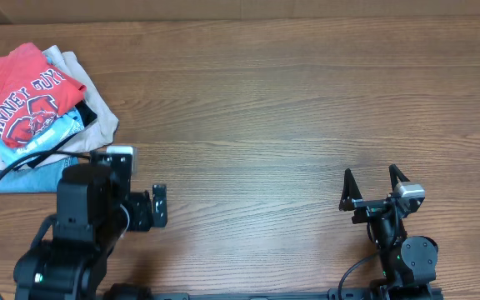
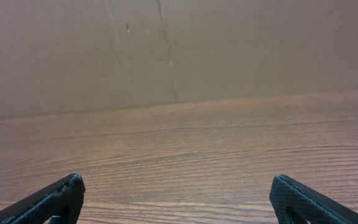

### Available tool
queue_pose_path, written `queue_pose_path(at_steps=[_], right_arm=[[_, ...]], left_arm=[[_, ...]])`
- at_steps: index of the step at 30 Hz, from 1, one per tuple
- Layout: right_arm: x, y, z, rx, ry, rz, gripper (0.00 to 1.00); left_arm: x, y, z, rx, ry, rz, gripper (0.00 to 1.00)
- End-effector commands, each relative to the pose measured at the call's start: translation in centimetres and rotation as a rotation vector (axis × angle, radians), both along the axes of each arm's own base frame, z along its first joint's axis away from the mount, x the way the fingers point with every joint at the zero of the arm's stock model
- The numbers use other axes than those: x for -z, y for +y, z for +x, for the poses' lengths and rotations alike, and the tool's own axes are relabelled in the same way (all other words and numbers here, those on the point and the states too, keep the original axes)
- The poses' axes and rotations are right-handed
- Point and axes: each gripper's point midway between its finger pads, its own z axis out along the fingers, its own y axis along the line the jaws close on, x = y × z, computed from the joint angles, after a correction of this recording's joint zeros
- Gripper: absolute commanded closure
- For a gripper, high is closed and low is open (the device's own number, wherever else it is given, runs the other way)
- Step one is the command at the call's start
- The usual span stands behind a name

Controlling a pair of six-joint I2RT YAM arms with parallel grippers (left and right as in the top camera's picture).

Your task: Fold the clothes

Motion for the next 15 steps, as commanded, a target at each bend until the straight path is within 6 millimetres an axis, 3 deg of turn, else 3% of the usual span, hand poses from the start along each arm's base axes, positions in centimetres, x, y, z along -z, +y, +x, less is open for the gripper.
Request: queue_pose_path(at_steps=[1, 9, 12, 15], right_arm=[[0.2, 0.1, 0.0, -0.004, -0.001, 0.003, 0.0], [0.2, 0.1, 0.0, -0.004, -0.001, 0.003, 0.0], [0.2, 0.1, 0.0, -0.004, -0.001, 0.003, 0.0], [0.2, 0.1, 0.0, -0.004, -0.001, 0.003, 0.0]], left_arm=[[0.7, 0.5, -1.5, -0.018, 0.006, 0.013, 0.0], [5.5, 0.9, -3.2, -0.024, 0.055, 0.024, 0.0], [5.5, 0.8, -2.4, -0.026, 0.007, 0.019, 0.0], [3.9, 0.6, -0.5, -0.029, -0.107, 0.005, 0.0]])
